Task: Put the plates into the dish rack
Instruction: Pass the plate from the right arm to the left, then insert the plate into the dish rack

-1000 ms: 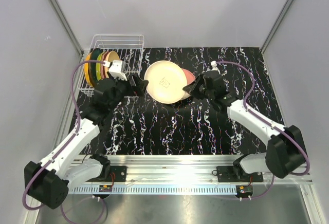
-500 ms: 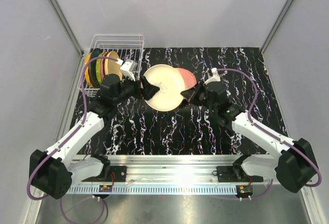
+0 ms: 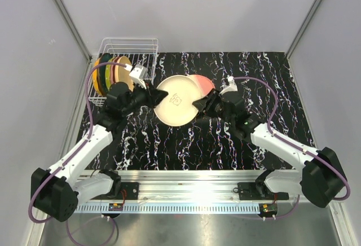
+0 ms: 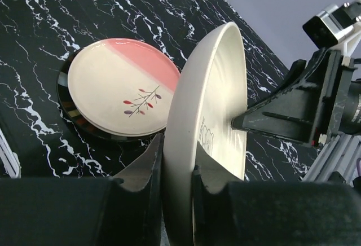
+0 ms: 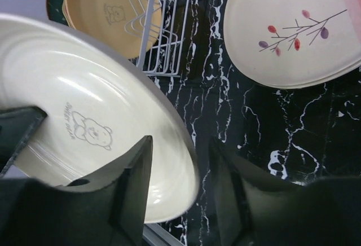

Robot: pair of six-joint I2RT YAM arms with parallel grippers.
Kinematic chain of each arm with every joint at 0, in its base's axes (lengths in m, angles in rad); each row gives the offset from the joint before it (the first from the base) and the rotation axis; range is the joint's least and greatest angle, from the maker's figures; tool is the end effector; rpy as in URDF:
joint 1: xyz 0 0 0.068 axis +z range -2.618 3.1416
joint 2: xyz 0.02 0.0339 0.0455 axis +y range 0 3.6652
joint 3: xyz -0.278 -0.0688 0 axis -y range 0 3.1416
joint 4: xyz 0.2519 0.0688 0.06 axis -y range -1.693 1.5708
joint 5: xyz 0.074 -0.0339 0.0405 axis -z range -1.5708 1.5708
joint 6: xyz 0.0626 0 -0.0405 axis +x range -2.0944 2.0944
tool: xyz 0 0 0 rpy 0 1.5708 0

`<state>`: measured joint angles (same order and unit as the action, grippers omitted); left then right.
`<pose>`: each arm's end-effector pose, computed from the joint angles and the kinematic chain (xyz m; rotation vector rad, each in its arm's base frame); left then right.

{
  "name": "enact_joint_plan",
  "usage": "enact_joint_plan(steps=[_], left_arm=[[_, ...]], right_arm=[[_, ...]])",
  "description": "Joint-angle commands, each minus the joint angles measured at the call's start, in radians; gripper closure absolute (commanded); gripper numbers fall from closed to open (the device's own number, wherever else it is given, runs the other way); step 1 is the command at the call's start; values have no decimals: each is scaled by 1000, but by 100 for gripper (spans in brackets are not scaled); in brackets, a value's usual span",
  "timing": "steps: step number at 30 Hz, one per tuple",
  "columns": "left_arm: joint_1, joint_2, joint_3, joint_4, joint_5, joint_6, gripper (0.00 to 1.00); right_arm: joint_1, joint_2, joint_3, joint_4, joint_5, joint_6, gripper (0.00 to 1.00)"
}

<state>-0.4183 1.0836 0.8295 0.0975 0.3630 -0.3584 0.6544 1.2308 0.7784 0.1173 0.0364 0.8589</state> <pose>0.2465 -0.1339 0.3332 0.3319 1.7688 -0.8773 0.2466 0.1863 0.2745 0.2336 2.0189 0.9645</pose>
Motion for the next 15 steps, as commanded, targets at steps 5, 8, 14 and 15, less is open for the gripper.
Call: enact_joint_plan(steps=[5,8,14,15], left_arm=[[10,-25,34,-7,-54,30,100],[50,-30,34,-12,-78,10,100],[67,-63,28,-8,-244,76,100],[67,-63,31,-4,-290,93,100]], right_arm=[[10,-43,41,33,17,-20,28],[10,-88,-19,42,37,-31,23],[10,-194,-155,7,85,-26,17],[10,-230,-198,2,94,-18,17]])
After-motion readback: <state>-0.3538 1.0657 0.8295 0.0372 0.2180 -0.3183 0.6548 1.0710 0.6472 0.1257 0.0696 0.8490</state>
